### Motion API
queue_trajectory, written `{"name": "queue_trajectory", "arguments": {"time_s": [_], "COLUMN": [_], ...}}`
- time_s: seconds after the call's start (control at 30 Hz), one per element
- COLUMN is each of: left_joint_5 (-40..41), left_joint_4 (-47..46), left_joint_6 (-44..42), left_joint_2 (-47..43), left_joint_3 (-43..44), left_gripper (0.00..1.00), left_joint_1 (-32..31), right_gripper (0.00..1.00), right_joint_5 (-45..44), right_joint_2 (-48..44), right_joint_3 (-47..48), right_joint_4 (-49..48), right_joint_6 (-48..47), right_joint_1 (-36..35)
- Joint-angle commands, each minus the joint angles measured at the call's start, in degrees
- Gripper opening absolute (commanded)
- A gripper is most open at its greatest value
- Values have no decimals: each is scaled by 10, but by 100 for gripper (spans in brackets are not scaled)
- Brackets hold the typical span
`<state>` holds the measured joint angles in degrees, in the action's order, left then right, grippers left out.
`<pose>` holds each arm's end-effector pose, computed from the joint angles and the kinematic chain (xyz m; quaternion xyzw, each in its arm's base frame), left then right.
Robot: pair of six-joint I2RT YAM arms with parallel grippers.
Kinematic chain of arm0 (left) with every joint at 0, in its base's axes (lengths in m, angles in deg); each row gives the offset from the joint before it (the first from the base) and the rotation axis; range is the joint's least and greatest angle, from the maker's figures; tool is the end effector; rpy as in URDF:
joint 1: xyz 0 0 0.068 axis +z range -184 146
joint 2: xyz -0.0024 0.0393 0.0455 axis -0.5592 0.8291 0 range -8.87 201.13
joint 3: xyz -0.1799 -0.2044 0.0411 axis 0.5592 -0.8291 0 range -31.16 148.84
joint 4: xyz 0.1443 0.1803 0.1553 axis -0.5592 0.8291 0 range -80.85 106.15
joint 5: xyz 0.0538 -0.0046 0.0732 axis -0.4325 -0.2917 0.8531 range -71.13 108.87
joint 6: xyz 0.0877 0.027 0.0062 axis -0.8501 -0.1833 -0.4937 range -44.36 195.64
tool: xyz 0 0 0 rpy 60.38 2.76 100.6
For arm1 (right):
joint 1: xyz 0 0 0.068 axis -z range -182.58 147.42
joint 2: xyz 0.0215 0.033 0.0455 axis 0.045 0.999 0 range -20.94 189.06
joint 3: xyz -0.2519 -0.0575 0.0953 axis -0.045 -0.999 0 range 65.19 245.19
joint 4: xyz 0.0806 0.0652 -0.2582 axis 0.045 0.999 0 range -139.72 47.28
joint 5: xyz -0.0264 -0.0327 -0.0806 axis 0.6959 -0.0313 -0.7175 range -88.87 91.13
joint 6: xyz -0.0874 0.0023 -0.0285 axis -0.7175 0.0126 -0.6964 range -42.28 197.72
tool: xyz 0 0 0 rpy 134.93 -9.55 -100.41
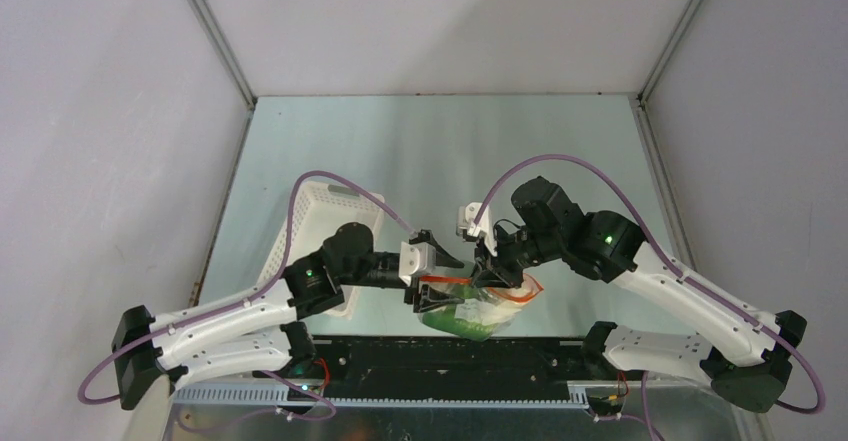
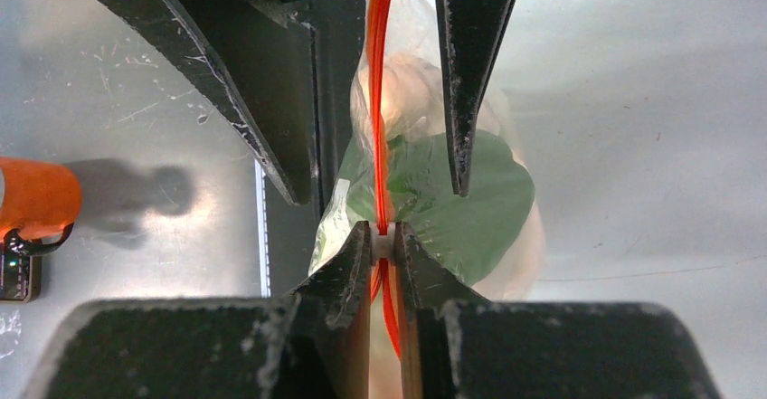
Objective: Place the food in the zip-top bag and seal the zipper
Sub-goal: Zip the zipper food storage bag at the center of the board.
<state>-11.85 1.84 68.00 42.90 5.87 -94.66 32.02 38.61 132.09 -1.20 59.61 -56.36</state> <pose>0.0947 -0.2546 0.2954 0.5514 0.5015 -0.4621 0.4805 0.1117 0.2243 0.3412 -0.6043 0.6459 0.3529 0.3050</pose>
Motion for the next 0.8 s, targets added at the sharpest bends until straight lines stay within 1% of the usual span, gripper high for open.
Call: {"name": "queue_trajectory", "arguments": {"time_s": [0.0, 0.1, 0.33, 0.47, 0.63, 0.77], "left_joint_5": [-5, -3, -14, -30, -26, -27], "left_joint_4": [-13, -23, -25, -4, 5, 7], "left_joint_6": [8, 17, 31, 26, 25, 27], "left_joint_2": [-9, -13, -9, -3, 1, 1], "left_joint_3": [2, 0, -2, 4, 8, 12], "left_gripper": [65, 56, 47, 45, 45, 39], "left_joint_1": [2, 2, 2, 2, 1, 0], "right_gripper": [0, 0, 0, 0, 0, 0], "right_joint_5": [22, 23, 20, 19, 21, 20], "right_joint_2": [-7, -5, -7, -8, -8, -11], "right_joint_3": [21, 20, 21, 20, 20, 20], "right_joint_4": [-28, -23, -28, -33, -33, -30], "right_joint_6": [-7, -7, -4, -2, -1, 0], "right_joint_1": [-3, -3, -5, -6, -9, -11]}}
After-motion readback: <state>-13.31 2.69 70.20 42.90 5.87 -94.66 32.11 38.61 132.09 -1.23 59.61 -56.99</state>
